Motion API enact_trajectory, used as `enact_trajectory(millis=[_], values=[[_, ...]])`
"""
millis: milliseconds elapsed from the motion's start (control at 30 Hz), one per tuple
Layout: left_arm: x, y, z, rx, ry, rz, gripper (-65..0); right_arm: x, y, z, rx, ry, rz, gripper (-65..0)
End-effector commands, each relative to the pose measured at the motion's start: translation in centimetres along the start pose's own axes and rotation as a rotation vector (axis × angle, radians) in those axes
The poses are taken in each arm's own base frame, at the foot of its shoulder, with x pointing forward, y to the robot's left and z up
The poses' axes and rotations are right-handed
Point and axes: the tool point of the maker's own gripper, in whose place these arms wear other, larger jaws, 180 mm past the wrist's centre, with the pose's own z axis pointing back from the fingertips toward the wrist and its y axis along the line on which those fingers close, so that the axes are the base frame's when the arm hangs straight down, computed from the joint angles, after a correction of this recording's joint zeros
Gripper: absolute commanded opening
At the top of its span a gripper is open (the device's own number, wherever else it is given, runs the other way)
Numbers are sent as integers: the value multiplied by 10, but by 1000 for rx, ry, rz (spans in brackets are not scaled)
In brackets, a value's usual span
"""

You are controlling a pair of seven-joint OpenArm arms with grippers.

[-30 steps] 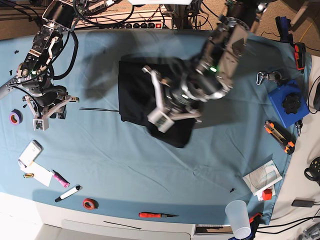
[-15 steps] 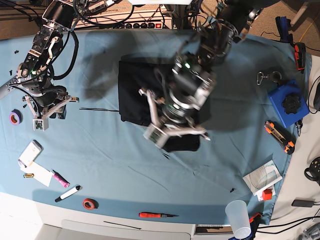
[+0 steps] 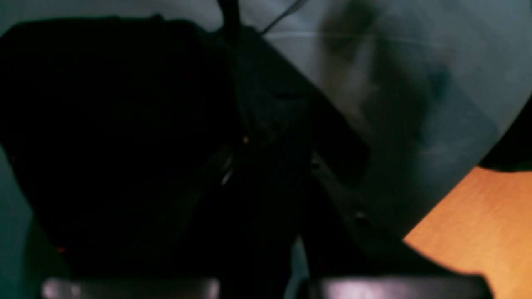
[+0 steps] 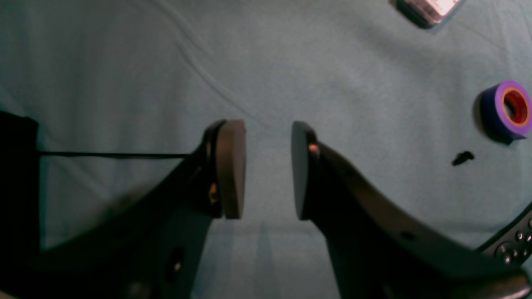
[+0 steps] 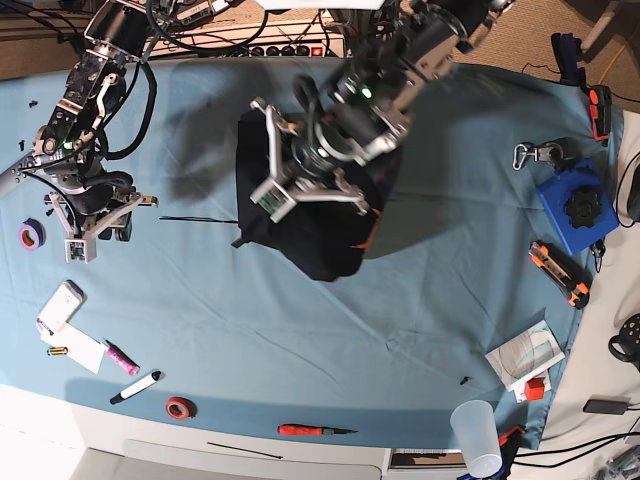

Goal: Layout the t-shirt on the table in an organized manner, then fold the t-shirt properly
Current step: 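Release the fold and press the stack flat with the left gripper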

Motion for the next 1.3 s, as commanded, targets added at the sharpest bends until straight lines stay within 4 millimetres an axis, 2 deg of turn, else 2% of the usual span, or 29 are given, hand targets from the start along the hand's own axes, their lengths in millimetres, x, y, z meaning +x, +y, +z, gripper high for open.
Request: enact_trajectory(millis=[0, 67, 233, 333, 367, 400, 533, 700, 800, 867, 1000, 1100, 1200, 1267], values=[[16, -3, -1, 2, -61, -17, -650, 17, -6, 4, -16, -52, 10, -461], [15, -6, -8, 22, -78, -33, -650, 15, -6, 4, -16, -39, 10, -461], [7, 4, -18, 85, -59, -66, -650, 14, -6, 4, -16, -36, 10, -461], [10, 1, -18, 72, -79, -61, -402, 15, -6, 4, -16, -39, 9, -461], [12, -1, -18, 59, -91, -51, -346, 15, -6, 4, -16, -40, 9, -461], [13, -4, -18, 43, -95, -40, -318, 15, -6, 4, -16, -41, 10, -461], [32, -15, -15, 9, -130, -4, -314, 17, -6, 4, -16, -52, 9, -461], [78, -17, 9, 4, -249, 5, -314, 19, -6, 4, -16, -60, 10, -461], [86, -12, 18, 27, -277, -7, -315, 18, -6, 4, -16, -58, 10, -461], [77, 3, 17, 110, -231, -47, -315, 18, -6, 4, -16, -59, 10, -461], [52, 46, 19, 315, -159, -73, -315, 18, -6, 4, -16, -58, 10, -461], [27, 68, 16, 367, -91, -83, -315, 18, -3, 4, 2, -58, 10, -461], [-2, 98, 21, 438, -8, -27, -315, 18, 12, 5, 84, -62, 45, -461], [-19, 107, 23, 433, 27, 27, -316, 21, 28, 7, 169, -82, 71, -461]])
